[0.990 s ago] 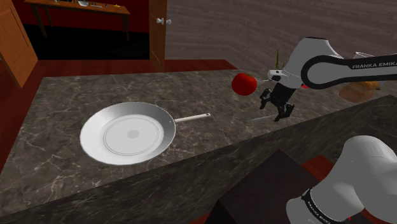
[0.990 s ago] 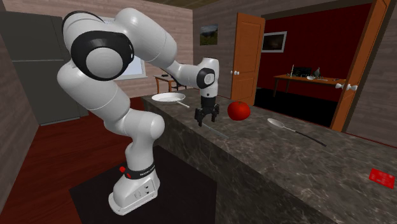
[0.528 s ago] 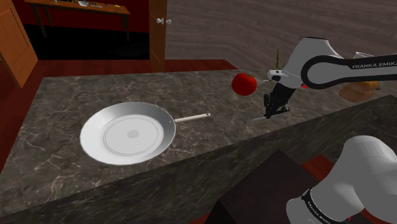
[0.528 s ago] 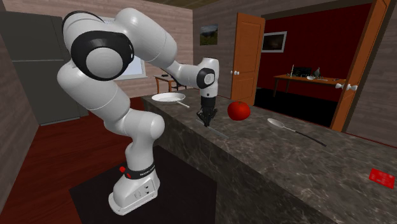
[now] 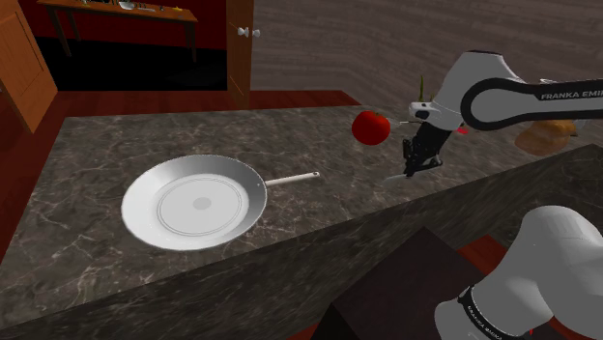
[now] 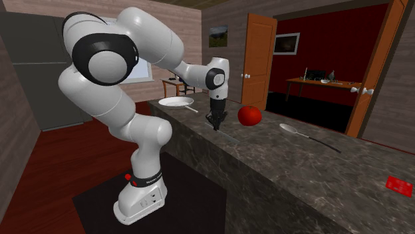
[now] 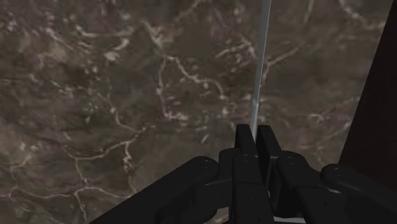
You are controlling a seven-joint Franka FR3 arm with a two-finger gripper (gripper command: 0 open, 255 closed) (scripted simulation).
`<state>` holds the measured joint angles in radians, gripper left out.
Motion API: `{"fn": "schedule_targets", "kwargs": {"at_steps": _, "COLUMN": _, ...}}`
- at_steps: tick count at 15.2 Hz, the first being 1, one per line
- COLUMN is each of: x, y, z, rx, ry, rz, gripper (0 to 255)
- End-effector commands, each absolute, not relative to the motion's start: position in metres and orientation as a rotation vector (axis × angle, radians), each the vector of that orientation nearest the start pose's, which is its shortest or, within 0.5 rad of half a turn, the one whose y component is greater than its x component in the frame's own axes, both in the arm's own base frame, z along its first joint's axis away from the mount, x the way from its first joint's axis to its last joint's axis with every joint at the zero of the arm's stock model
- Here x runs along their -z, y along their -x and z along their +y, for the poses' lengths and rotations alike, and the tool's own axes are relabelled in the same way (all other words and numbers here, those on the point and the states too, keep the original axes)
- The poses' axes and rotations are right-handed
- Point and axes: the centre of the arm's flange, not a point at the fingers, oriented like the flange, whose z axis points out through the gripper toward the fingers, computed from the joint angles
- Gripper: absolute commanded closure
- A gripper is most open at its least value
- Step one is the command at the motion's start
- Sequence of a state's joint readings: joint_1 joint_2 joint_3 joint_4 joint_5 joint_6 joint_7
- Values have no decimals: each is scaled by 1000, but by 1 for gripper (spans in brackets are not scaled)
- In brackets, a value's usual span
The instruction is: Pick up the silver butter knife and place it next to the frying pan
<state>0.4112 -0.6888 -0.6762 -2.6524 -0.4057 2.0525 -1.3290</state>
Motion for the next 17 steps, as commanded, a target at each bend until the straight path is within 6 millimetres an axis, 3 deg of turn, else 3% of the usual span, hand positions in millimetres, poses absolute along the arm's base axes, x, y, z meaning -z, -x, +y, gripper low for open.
{"fn": "schedule_targets", "kwargs": {"at_steps": 1, "x": -415, "y": -350, "z": -105, "rx": 65, "ry": 2399, "rz": -1979, "gripper": 255}}
{"fn": "schedule_targets", "kwargs": {"at_steps": 17, "x": -500, "y": -350, "z": -105, "rx": 65, "ry": 2399, "rz": -1979, "gripper": 255}}
